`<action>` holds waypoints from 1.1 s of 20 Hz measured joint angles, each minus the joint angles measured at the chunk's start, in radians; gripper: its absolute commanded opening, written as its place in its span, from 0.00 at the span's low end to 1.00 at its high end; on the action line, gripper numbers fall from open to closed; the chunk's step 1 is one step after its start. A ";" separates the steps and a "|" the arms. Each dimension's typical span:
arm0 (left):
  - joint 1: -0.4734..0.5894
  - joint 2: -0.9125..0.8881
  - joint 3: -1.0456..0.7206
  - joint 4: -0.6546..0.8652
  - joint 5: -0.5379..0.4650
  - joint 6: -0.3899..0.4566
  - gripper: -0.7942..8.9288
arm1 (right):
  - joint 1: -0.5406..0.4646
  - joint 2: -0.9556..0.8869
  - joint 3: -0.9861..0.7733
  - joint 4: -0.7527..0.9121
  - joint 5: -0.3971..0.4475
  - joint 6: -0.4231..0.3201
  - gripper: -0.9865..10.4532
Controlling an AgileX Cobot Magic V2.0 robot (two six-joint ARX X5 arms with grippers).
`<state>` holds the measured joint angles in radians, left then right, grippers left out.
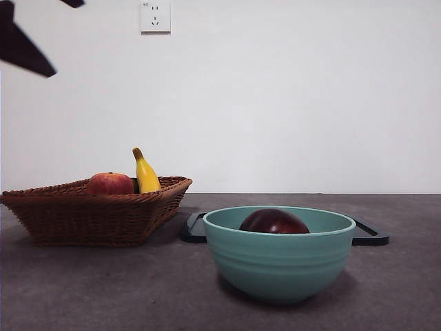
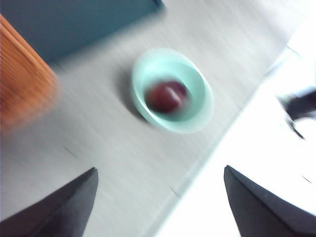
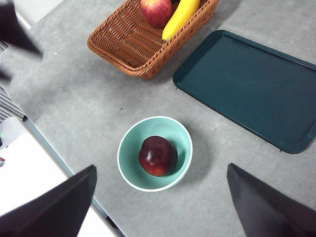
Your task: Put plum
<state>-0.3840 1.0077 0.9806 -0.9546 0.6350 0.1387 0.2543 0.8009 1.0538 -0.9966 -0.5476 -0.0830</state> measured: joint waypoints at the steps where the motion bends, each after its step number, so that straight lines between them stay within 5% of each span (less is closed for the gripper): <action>1: 0.000 0.000 -0.003 -0.020 0.009 0.003 0.50 | 0.000 0.000 0.000 0.000 0.000 0.000 0.46; 12: 0.000 -0.001 -0.003 -0.015 0.016 0.009 0.50 | 0.001 0.049 -0.068 -0.013 -0.002 0.052 0.46; 17: 0.000 -0.001 -0.003 -0.015 0.016 0.009 0.50 | 0.052 0.125 -0.262 0.215 0.005 0.175 0.45; 22: 0.000 -0.001 -0.003 -0.014 0.016 0.009 0.50 | 0.141 0.261 -0.322 0.361 0.116 0.242 0.45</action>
<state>-0.3843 1.0069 0.9779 -0.9688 0.6510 0.1478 0.3954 1.0618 0.7322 -0.6353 -0.4320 0.1593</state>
